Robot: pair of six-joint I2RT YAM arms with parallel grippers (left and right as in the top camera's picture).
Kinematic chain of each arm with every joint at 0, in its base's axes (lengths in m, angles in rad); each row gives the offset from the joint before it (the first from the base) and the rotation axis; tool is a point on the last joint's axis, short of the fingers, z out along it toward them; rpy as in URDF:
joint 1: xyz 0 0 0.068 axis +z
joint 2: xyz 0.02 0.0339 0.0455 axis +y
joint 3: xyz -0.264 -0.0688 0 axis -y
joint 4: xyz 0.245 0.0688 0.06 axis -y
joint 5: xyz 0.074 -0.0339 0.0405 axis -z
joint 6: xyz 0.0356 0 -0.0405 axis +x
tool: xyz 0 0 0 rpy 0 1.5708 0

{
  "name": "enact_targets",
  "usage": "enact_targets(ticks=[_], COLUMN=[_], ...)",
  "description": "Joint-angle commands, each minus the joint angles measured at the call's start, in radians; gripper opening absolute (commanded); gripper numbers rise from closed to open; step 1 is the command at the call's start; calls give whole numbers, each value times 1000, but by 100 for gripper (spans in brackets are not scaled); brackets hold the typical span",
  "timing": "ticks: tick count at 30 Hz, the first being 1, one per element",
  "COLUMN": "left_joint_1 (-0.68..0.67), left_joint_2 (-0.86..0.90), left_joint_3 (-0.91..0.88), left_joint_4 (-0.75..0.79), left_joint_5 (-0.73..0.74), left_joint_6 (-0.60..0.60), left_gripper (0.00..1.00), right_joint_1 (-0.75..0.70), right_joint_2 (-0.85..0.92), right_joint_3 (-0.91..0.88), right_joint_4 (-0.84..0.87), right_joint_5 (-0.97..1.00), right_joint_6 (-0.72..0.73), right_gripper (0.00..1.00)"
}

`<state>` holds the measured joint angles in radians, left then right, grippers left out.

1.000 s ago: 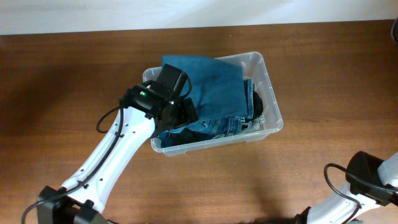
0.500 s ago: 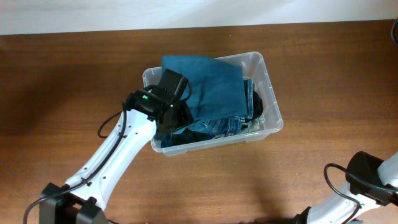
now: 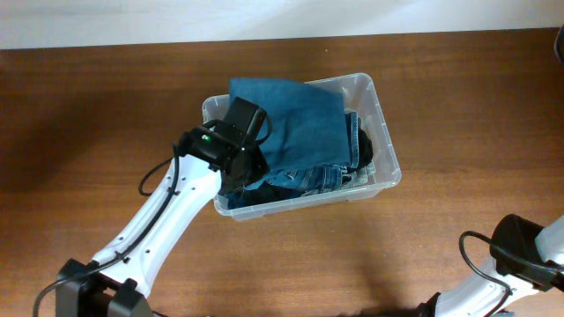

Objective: Pack container

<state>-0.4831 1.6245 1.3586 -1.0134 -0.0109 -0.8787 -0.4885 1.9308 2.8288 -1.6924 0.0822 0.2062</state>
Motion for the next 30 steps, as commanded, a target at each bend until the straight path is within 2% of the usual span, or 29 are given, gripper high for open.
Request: enact_targets(ticks=[1, 4, 6, 8, 22, 30], left_joint_1=[4, 4, 4, 4, -1, -18], left_joint_2=[-30, -30, -30, -36, -212, -211], left_joint_3=[-7, -7, -7, -7, -7, -34], left_joint_4=[0, -2, 0, 7, -62, -74], left_joint_5=[-8, -5, 9, 60, 79, 129], left_joint_6=[1, 1, 1, 1, 8, -11], left_gripper=[13, 12, 1, 1, 1, 0], right_joint_1=[-3, -3, -3, -3, -3, -3], right_joint_2=[-11, -11, -11, -11, -11, -11], right_joint_3=[-2, -2, -2, -2, -2, -2], right_joint_4=[-6, -6, -6, -6, -6, -6], right_joint_5=[5, 5, 5, 5, 5, 5], right_joint_6=[0, 0, 0, 0, 0, 0], right_gripper=[98, 98, 98, 98, 98, 98])
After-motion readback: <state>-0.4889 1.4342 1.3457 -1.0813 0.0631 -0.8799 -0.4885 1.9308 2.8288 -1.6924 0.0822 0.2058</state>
